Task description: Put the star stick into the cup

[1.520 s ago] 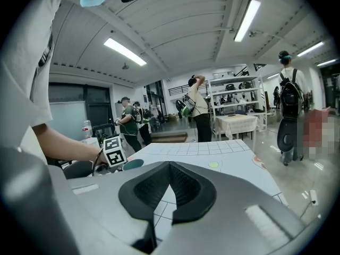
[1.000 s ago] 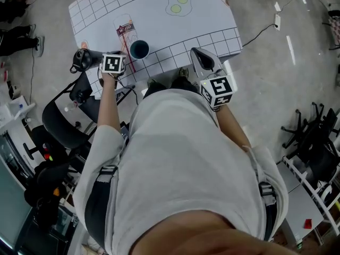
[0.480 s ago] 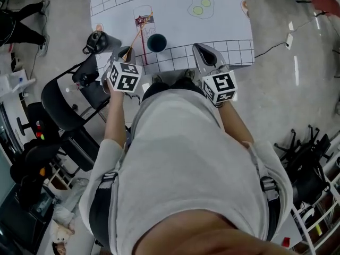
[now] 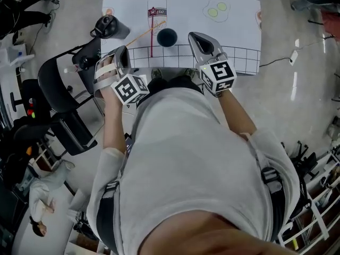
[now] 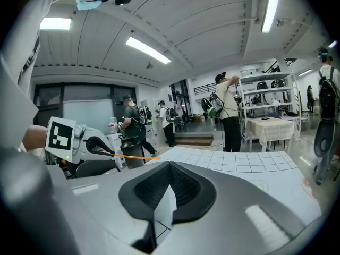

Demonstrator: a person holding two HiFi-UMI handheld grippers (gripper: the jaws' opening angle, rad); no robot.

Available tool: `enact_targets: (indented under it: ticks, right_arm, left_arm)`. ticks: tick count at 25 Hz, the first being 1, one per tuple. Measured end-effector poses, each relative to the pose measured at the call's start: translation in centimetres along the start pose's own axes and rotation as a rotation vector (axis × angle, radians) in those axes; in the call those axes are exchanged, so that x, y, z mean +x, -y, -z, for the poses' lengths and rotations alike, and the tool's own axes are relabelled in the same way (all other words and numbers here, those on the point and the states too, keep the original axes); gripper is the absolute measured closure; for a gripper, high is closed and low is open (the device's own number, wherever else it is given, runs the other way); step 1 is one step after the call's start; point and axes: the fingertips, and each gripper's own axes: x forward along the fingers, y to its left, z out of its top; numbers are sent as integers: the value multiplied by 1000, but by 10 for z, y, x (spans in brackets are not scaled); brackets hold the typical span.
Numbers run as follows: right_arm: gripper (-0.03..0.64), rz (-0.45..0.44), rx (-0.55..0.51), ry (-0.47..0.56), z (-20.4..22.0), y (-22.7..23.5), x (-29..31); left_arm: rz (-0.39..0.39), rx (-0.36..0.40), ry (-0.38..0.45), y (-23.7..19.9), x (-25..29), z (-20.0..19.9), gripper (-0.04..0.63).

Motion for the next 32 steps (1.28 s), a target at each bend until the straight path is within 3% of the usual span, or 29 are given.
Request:
enact_targets:
  ticks: [2, 6, 12, 19, 32]
  right_arm:
    - [617, -5, 2, -3, 1, 2, 3]
    - [617, -15, 13, -11, 6, 3, 6]
    - [617, -35, 30, -13, 8, 2, 7]
    - [617, -49, 41, -28, 14, 1, 7]
    - [617, -66, 25, -29, 12, -4, 5]
  left_arm:
    - [-38, 91, -32, 1, -3, 1, 580]
    - [-62, 176, -41, 2, -4, -7, 580]
    - [-113, 390, -72, -8, -5, -14, 579]
    - [-79, 440, -61, 5, 9, -21, 578]
    - [-177, 478, -3, -3, 15, -60, 552]
